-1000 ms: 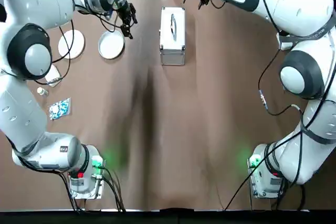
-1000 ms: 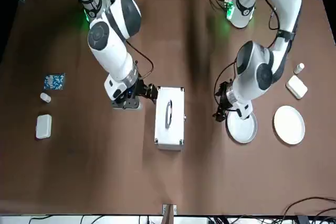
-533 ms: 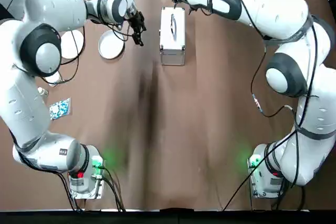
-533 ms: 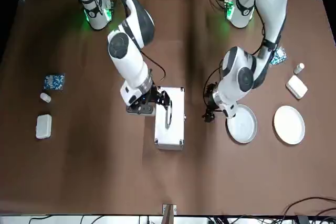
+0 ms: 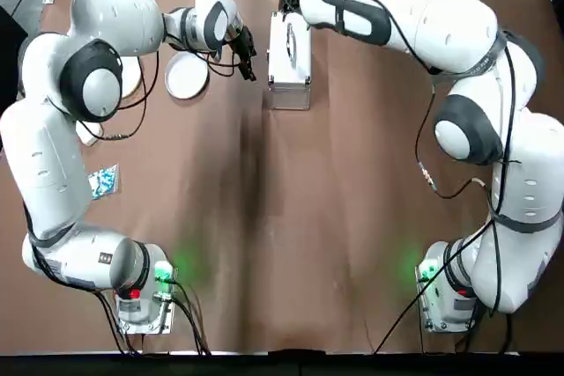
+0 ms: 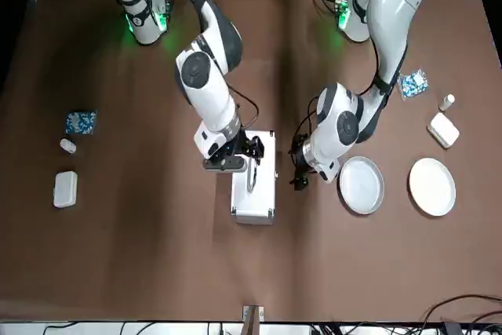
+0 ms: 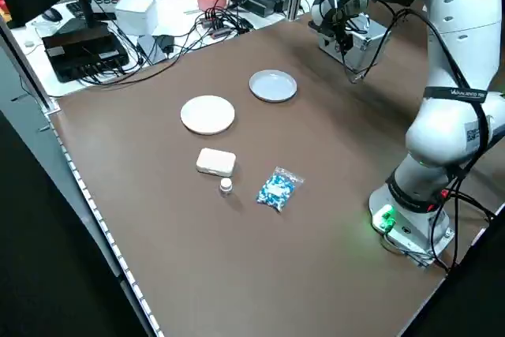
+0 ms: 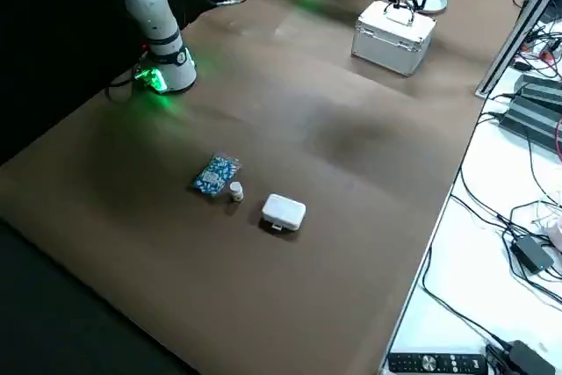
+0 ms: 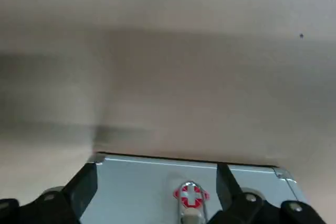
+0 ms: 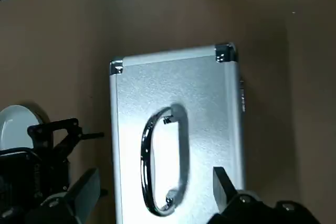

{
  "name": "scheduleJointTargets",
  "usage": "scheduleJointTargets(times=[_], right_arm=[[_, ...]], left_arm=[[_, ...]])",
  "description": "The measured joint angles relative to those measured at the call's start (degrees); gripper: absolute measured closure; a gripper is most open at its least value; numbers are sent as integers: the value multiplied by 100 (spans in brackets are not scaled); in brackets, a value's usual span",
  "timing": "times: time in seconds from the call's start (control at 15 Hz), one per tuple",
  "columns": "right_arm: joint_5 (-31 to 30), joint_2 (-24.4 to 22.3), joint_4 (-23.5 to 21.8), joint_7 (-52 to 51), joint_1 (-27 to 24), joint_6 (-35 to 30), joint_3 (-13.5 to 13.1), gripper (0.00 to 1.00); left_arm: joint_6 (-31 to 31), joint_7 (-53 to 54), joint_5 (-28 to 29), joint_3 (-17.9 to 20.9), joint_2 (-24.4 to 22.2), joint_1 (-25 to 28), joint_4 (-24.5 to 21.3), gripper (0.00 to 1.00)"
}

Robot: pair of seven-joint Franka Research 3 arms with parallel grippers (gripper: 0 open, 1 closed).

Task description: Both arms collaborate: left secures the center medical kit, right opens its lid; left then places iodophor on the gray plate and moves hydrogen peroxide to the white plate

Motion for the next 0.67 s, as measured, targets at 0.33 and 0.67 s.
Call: scheduleJointTargets(times=[0.33, 0.67], right_arm=[[-298, 231, 6, 131, 98, 281, -4, 4], [-497, 277, 6, 156, 208, 281, -4, 4]], left_arm=[[0, -126, 0, -3, 165, -158, 266, 0], [0, -188, 0, -5, 300, -306, 417, 0]])
